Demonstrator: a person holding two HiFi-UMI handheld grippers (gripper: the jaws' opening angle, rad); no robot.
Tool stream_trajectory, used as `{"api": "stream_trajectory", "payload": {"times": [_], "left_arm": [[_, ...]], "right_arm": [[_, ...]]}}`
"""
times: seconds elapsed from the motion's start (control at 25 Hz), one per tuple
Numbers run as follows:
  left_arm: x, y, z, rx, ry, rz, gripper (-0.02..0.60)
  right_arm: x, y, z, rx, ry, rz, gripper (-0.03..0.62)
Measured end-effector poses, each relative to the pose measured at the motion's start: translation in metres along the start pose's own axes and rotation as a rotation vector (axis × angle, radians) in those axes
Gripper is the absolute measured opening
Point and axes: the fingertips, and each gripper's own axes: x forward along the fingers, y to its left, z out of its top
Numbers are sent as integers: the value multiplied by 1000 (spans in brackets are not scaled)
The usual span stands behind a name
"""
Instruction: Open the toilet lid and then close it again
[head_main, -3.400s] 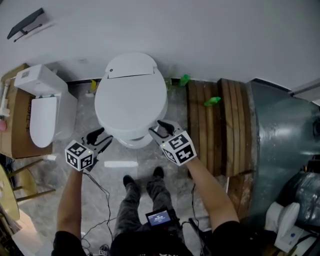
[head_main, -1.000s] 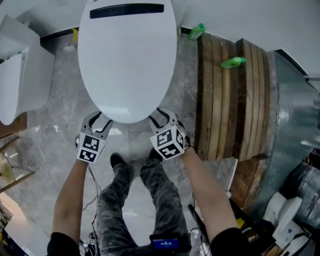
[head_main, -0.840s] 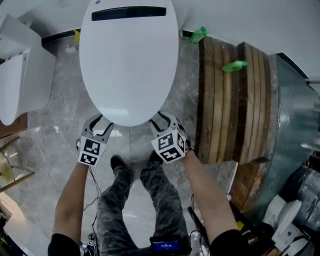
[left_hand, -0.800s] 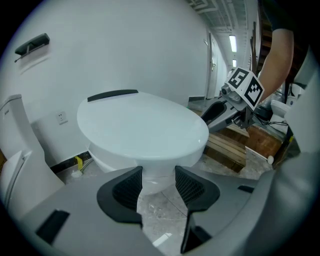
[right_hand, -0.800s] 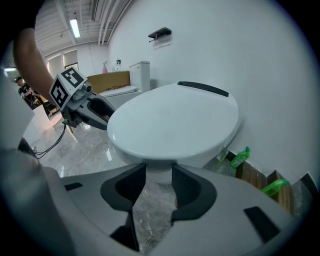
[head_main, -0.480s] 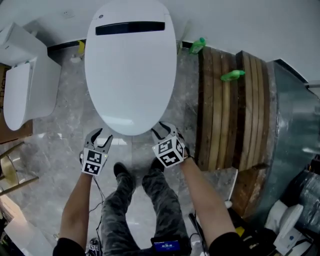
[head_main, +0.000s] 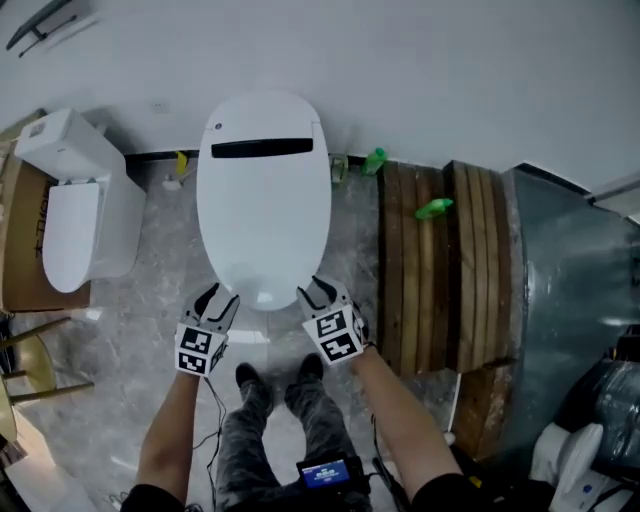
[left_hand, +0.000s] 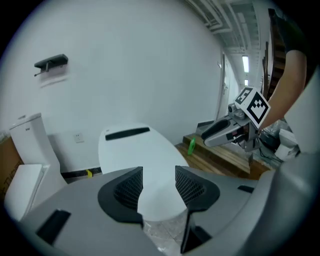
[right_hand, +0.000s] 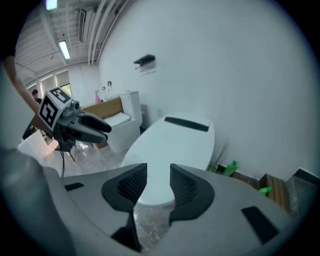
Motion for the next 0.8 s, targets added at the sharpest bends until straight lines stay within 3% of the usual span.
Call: {"api": "stream_trajectory", "payload": {"times": [0.2,0.36,0.44,0.52,0.64,0.8], "left_arm": [[-66,-22,117,2,-132,-34,204],[-118,-37,189,31,-188,-39,196],[-140,-42,217,54,-212,-30,163],[-161,-48,234,60,-237,-6,64],[-184,-53,244,46,-255,26,24],[-201,-58,244,-30,-277,48,9]], "right_arm": [[-95,-1,109,50,-132,-13,79],[-165,-4,174,77,-208,-25,57],[-195,-7,197,90,-240,-30,46],[-219,-5,209,96,-266,-25,33],[-244,0,214,98,-288,-18,25],[-259,3,214,109,-299,-6,20]]}}
